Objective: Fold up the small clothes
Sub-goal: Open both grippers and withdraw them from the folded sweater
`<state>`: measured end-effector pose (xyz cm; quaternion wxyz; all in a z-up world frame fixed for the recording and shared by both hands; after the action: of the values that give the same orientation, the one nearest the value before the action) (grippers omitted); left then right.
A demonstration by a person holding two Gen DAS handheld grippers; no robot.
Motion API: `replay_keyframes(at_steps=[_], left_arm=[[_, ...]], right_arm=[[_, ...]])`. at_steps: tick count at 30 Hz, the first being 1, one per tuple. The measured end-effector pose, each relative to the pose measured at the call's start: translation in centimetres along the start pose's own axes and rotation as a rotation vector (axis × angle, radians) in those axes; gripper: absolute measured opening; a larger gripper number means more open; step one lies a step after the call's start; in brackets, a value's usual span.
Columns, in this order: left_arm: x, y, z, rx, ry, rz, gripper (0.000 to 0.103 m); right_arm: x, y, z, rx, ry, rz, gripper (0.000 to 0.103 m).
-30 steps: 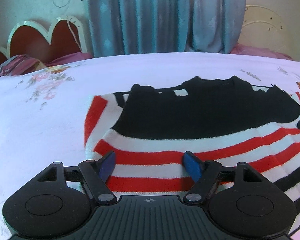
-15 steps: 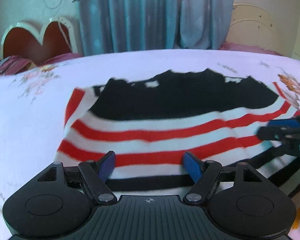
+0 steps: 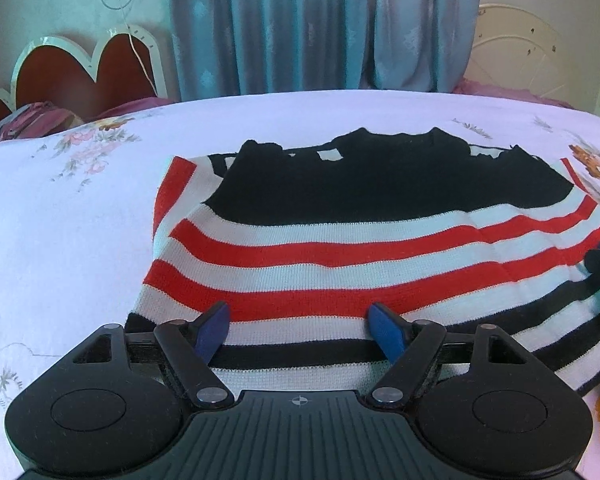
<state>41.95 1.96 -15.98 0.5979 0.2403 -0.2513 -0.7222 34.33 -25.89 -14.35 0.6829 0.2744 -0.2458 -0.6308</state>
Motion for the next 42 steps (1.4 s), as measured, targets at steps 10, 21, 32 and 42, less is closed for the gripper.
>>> replay_keyframes(at_steps=[10,21,32,42], left_arm=[[0.2,-0.2,-0.1,0.004,0.020,-0.016,0.078],[0.5,0.2,5.1,0.078,0.005,0.016,0.081],[-1.1,-4.5,4.2,0.005,0.026,0.014,0.081],[-1.2,-5.0,3.6,-0.006,0.034,0.022,0.082]], right_arm=[[0.1,-1.9,-0.7,-0.026,-0.063,0.040,0.031],[-2.1,-0.9,2.7,-0.030,-0.074,-0.005,0.036],[-6.3,-2.5,2.6,-0.019,-0.053,0.047,0.040],[-3.1,-4.5,2.0,-0.049,-0.035,0.050,0.043]])
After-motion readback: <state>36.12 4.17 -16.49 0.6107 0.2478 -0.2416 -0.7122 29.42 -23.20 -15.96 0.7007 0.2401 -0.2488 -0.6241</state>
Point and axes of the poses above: each gripper's, at about its wrist camera, not at the fingertips, and z roughly against the way its jaws point, x to its right, y to its top, the point moved 3 cm from there along -z, roughly the way its jaws point, and after that the axes turned 3 degrees about -x, right-handed, at the moved point
